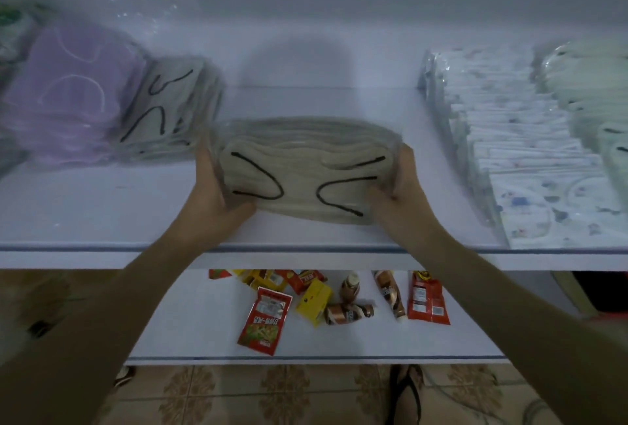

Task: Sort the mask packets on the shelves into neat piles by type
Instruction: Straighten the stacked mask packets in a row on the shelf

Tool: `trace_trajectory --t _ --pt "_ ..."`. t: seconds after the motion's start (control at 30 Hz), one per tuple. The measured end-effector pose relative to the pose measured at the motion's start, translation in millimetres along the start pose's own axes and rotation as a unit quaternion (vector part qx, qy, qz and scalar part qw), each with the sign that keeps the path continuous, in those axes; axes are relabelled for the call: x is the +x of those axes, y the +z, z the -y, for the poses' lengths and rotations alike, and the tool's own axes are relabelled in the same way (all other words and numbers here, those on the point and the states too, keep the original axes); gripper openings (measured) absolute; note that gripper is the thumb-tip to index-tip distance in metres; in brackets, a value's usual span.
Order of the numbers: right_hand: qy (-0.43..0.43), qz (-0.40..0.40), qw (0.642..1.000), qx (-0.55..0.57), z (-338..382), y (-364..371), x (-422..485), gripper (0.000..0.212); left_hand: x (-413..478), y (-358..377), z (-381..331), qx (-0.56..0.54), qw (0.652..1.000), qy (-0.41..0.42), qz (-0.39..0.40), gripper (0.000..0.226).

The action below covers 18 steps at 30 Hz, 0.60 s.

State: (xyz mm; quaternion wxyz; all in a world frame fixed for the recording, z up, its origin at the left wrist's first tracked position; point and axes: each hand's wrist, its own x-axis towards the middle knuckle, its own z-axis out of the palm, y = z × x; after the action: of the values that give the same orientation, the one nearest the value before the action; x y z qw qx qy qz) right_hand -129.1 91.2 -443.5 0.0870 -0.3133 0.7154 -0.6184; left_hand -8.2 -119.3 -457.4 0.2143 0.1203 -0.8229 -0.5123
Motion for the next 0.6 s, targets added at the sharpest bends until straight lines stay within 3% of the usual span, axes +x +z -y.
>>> trace_trajectory --t 0.07,0.17,0.27,0.4,0.6 --pt "0.004 -0.01 0.999 -0.034 -8 2 -1 0.04 6 0 6 0.006 1.0 -0.013 -0.007 0.098" --pt "0.013 -0.006 0.999 -0.042 -6 1 6 0.059 10 5 8 0.013 1.0 -0.014 0.006 0.095" --pt "0.013 -0.012 0.999 -0.038 -11 -10 27 0.051 30 13 10 0.062 0.998 0.023 -0.004 0.09" --pt "0.055 -0.141 0.986 -0.068 -14 -30 62 0.061 78 47 -5 0.093 0.994 0.035 -0.035 0.091" --pt "0.089 -0.158 0.975 -0.131 -27 -59 137 0.083 155 89 -15 0.109 0.989 0.046 -0.087 0.093"
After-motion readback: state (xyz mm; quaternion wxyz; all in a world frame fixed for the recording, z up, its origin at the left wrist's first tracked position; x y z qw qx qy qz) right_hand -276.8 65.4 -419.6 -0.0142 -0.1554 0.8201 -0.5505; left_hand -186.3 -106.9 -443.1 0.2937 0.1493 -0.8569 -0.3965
